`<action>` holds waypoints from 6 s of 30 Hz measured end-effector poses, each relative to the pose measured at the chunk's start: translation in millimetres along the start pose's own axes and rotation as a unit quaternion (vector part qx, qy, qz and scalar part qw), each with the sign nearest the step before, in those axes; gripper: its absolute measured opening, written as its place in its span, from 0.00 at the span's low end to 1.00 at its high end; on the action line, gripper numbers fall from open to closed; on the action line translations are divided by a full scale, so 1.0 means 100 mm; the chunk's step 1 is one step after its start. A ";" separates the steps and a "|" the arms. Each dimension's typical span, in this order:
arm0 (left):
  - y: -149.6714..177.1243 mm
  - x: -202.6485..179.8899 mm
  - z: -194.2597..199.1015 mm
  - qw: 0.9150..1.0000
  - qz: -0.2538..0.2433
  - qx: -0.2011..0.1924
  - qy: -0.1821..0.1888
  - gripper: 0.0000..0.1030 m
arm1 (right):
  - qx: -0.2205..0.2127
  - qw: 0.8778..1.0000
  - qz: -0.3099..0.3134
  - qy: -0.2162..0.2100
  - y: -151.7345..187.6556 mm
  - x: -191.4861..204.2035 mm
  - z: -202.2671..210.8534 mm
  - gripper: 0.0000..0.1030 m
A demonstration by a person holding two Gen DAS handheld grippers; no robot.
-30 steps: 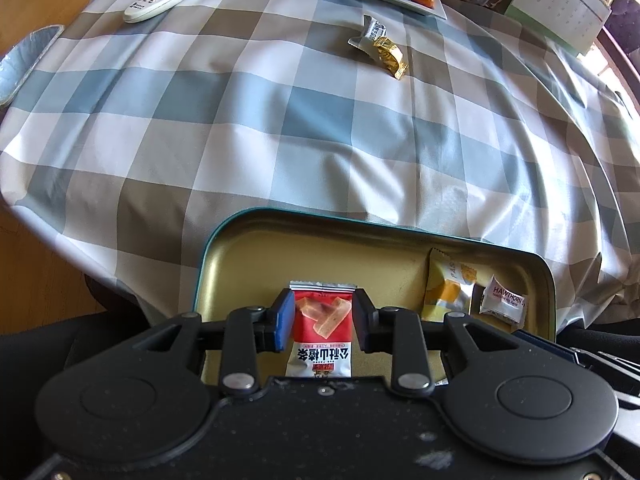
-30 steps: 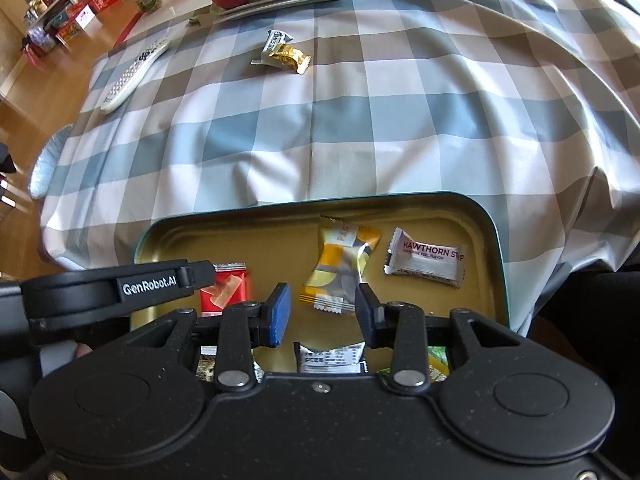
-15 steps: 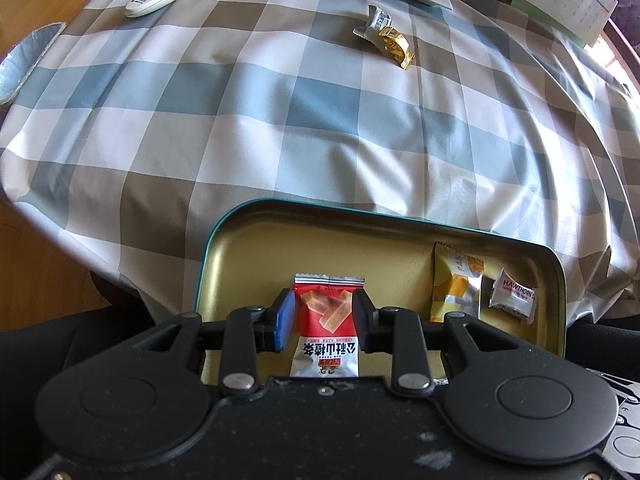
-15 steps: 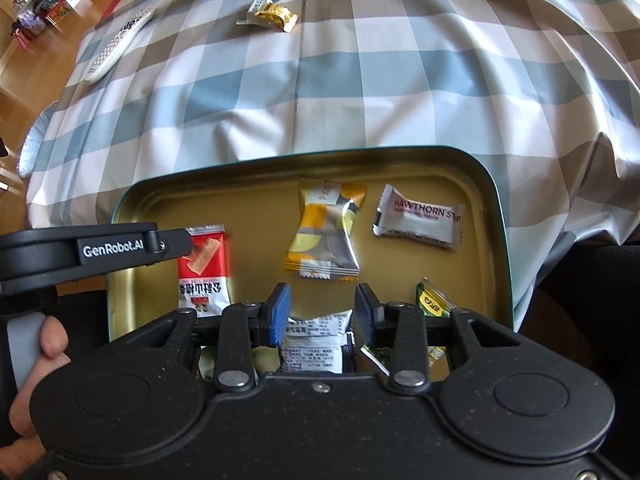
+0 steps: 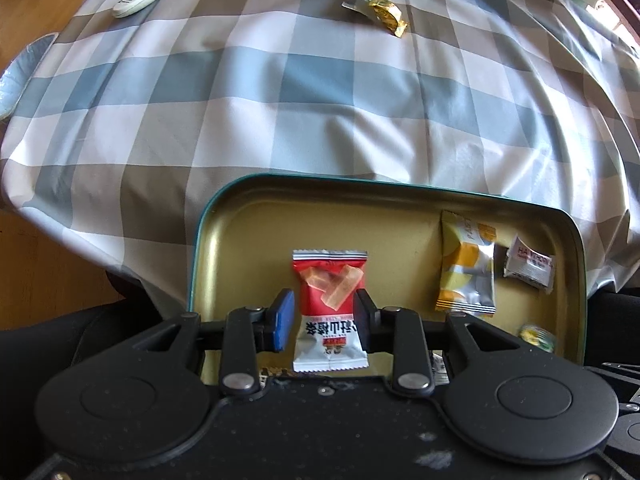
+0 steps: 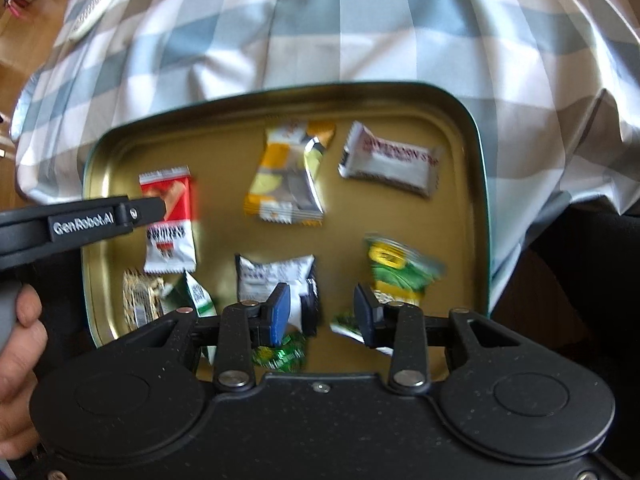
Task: Organize snacks
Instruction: 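Open the right gripper to drop the PASTRY packet while the left gripper releases the red packet, then move both open grippers toward the white bar and gold candy, then lower the right gripper onto the gold candy and close it, then lower the left gripper onto the white snack bar and close it while the right gripper holds the candy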
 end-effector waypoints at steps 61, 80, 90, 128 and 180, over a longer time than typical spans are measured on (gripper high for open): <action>-1.78 0.59 -0.08 0.984 0.175 0.010 -0.009 0.33 | -0.083 0.992 -0.084 0.044 -3.10 0.50 -0.49 0.43; -1.77 0.71 0.00 0.981 0.191 -0.004 -0.014 0.33 | -0.112 0.993 0.014 0.033 -2.71 0.70 -0.15 0.43; -1.79 0.70 0.01 0.982 0.190 -0.004 -0.010 0.33 | -0.109 0.993 0.033 0.036 -2.75 0.90 -0.36 0.43; -1.85 0.37 -0.22 0.994 0.100 -0.027 -0.031 0.34 | -0.050 0.995 -0.077 0.030 -1.91 -0.55 -0.11 0.26; -3.12 -0.45 -1.22 0.996 -0.033 -0.037 -0.076 0.38 | -0.007 0.995 -0.091 -0.034 -1.89 -0.69 0.08 0.26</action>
Point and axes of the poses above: each gripper's, at about its wrist camera, not at the fingertips, and z roughly against the way its jaws point, x to its left, y to its underside, the point moved 7 cm from there along -z, roughly the way its jaws point, and after that the axes turned 11 degrees about y, right-handed, at the moved point
